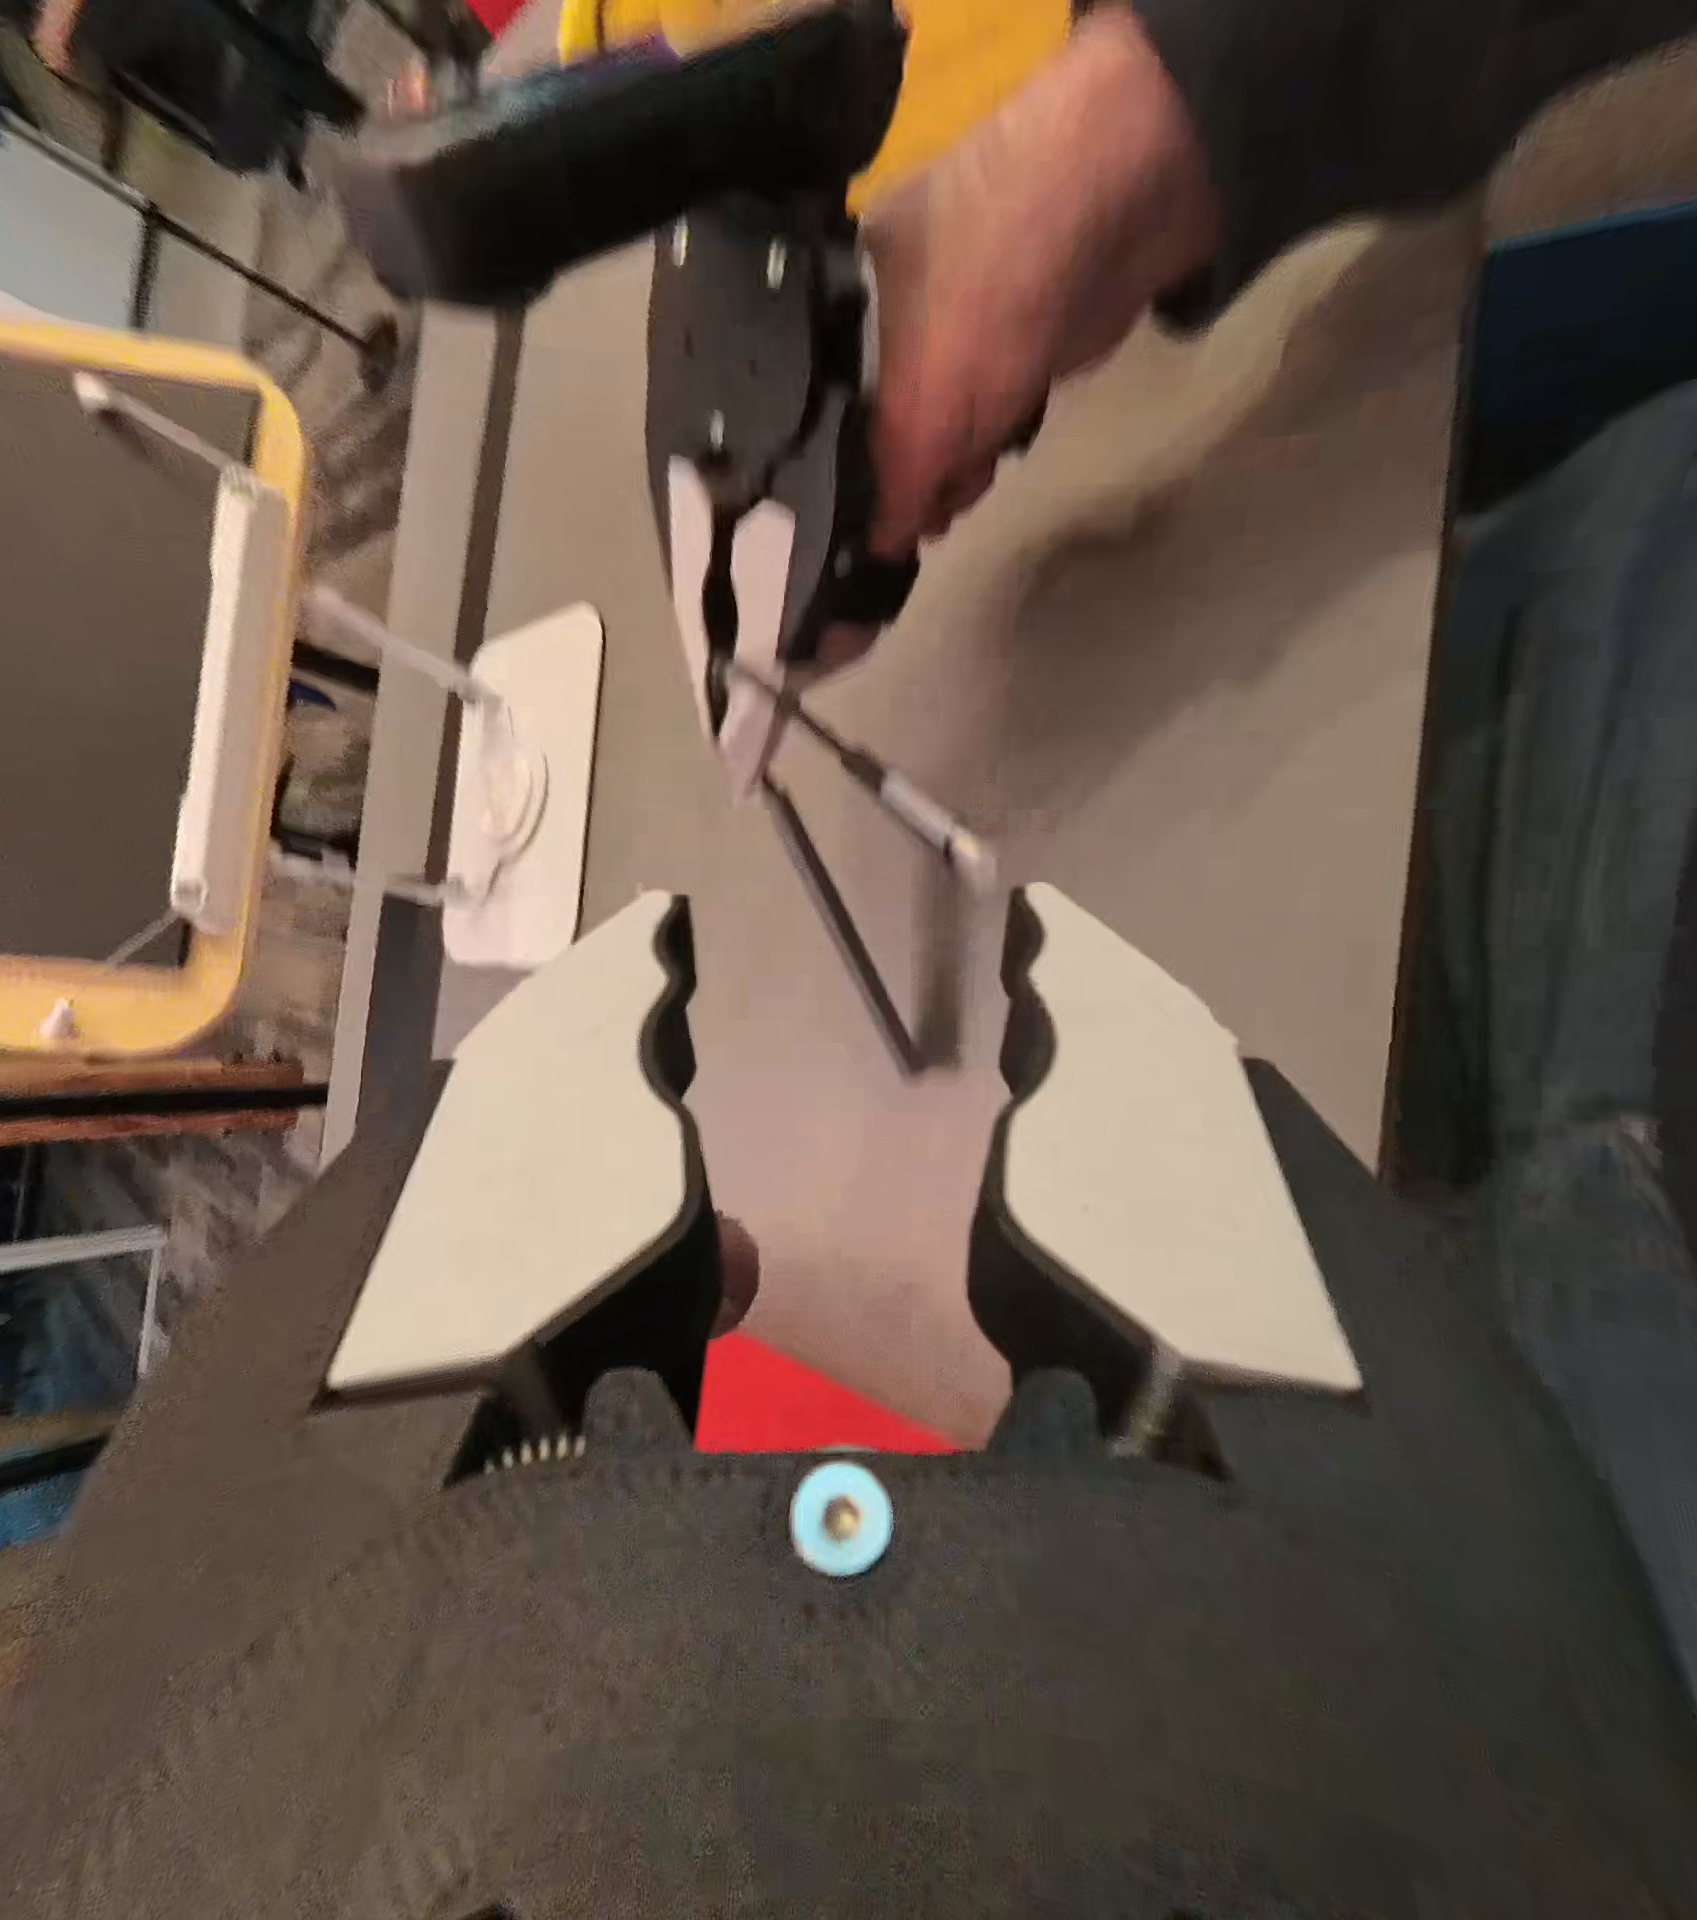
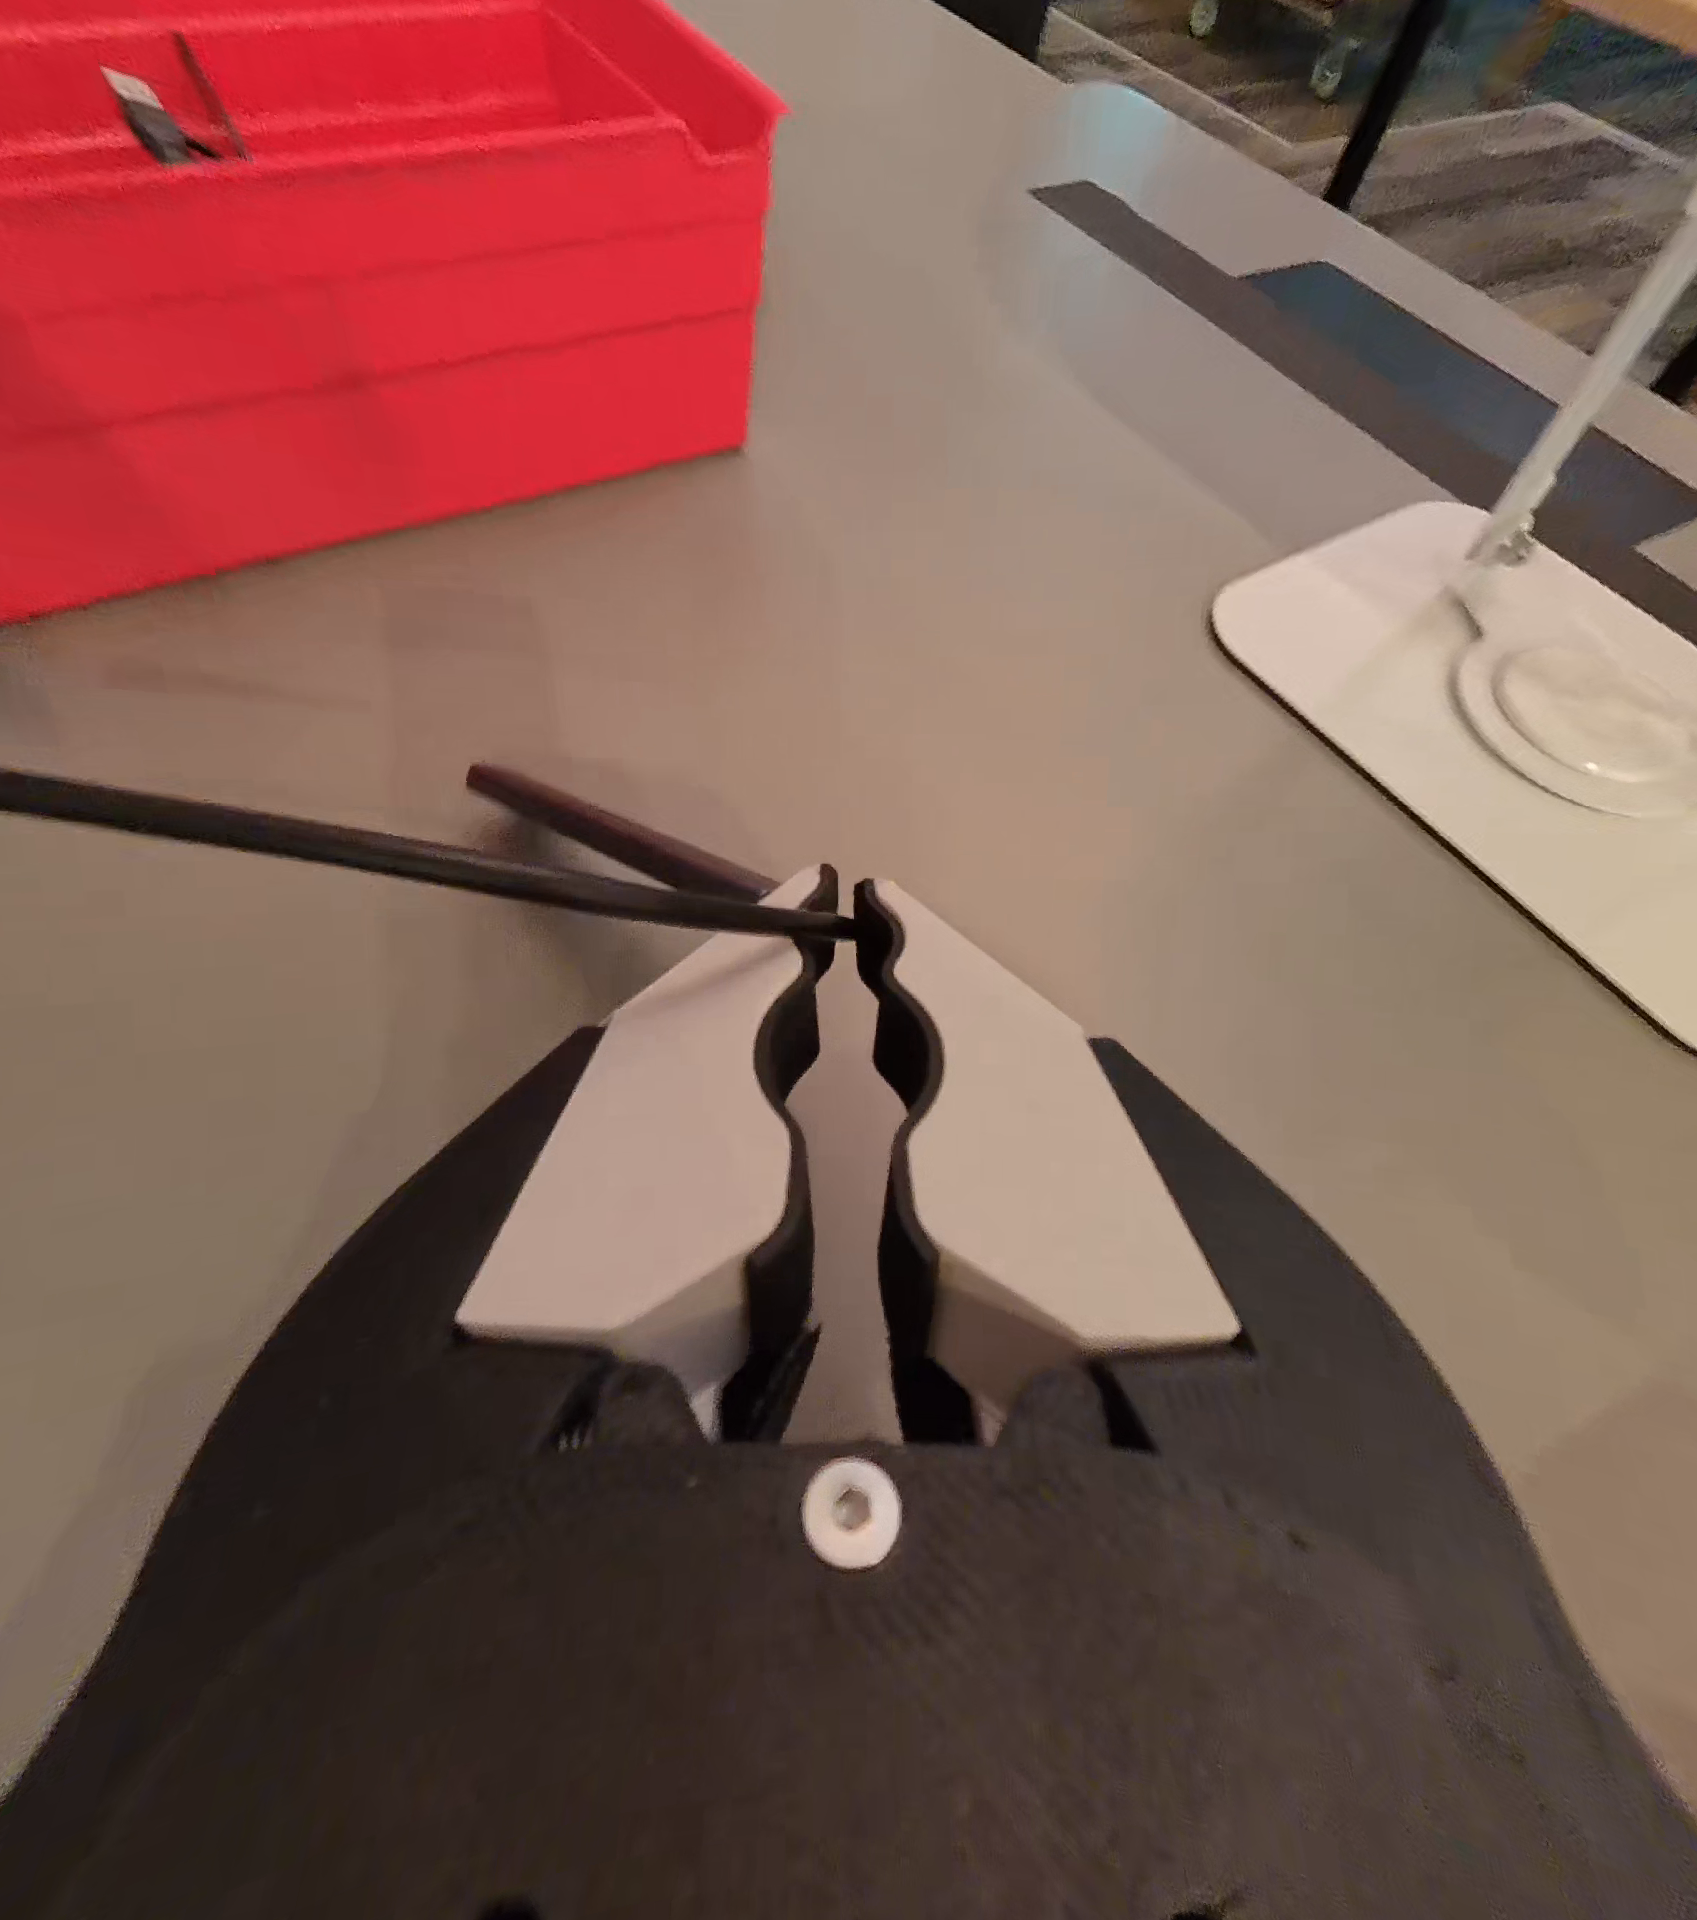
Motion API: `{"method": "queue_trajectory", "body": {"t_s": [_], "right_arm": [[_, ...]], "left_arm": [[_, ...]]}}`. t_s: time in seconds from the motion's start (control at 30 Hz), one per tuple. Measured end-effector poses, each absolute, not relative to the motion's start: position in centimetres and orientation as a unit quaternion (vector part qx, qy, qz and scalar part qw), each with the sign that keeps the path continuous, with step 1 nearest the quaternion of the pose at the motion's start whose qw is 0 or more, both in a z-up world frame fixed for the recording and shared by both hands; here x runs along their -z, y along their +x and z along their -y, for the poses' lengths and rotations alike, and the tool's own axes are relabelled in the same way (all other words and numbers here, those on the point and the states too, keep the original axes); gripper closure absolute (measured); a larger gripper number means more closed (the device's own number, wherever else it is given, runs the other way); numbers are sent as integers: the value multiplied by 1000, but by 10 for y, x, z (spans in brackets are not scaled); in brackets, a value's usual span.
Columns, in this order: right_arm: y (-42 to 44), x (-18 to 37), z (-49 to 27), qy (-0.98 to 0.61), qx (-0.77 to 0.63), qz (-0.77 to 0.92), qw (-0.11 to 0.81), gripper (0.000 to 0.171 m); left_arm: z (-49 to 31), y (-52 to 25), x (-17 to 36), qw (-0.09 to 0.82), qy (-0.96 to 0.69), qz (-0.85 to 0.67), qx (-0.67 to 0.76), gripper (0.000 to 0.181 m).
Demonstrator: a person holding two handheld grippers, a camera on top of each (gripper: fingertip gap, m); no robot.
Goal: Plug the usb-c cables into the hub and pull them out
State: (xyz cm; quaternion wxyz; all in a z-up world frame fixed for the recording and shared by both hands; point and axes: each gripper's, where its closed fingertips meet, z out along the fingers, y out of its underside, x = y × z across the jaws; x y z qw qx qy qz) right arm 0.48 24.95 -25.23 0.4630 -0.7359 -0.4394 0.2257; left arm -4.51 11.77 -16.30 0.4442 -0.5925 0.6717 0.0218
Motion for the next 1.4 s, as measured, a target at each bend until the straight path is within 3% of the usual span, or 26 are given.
{"method": "queue_trajectory", "body": {"t_s": [0.23,0.43,0.57,0.97,1.2,1.4], "right_arm": [[36,274,-274,-739,-96,460,483,171],[42,280,-278,-691,39,530,491,171],[40,289,-273,-655,100,578,475,171],[38,287,-260,-639,111,598,471,163],[40,270,-248,-636,106,598,476,161],[44,255,-239,-633,109,601,476,157]], "left_arm": [[-153,-208,165,359,-694,-608,-142,138],[-161,-313,230,248,-744,-581,-217,144],[-170,-319,260,232,-734,-596,-227,141],[-204,-315,295,230,-695,-616,-292,140],[-212,-312,301,249,-711,-598,-274,177],[-209,-319,288,263,-709,-592,-278,178]]}}
